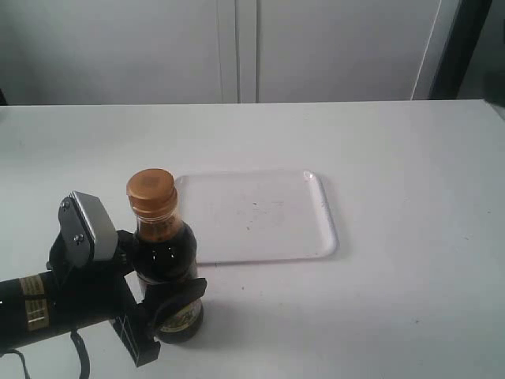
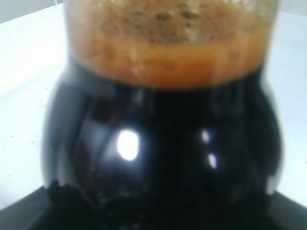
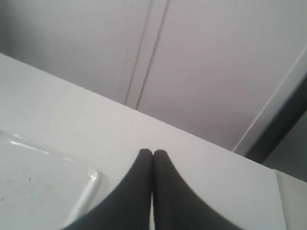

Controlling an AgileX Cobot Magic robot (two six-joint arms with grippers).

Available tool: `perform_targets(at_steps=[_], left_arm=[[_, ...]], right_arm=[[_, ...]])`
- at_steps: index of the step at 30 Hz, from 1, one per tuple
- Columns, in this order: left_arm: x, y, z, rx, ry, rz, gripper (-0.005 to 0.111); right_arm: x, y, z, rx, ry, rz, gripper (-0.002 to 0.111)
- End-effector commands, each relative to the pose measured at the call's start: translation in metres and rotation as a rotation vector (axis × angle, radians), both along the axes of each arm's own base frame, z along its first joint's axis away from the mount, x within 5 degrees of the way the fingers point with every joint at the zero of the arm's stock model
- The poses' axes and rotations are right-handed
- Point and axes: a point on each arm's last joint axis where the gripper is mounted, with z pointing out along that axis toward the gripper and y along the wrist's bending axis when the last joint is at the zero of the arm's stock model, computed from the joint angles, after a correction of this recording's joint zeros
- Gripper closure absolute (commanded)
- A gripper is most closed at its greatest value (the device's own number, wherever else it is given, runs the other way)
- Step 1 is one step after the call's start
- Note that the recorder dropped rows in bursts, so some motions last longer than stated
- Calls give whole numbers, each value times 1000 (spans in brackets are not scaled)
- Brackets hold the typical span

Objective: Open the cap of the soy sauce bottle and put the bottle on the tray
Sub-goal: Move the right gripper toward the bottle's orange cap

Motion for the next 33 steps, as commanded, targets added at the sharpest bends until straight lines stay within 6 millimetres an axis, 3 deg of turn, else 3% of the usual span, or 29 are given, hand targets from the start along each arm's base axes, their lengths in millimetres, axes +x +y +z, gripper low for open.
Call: perform_targets(at_steps=[1, 11, 20, 27, 33], left_arm=[[-3, -2, 0, 2, -5, -29, 107], [-3, -2, 0, 2, -5, -29, 107], [-3, -2, 0, 2, -5, -29, 107], [-3, -2, 0, 2, -5, -29, 107], [-3, -2, 0, 2, -5, -29, 107]], right_arm=[[8, 17, -7, -69, 33, 89, 108], [16, 50, -26, -50, 33, 206, 108], [8, 57, -66, -12, -122, 195, 108], [1, 76, -99, -7, -153, 257, 108], [4, 106, -144, -196, -131, 363, 108]])
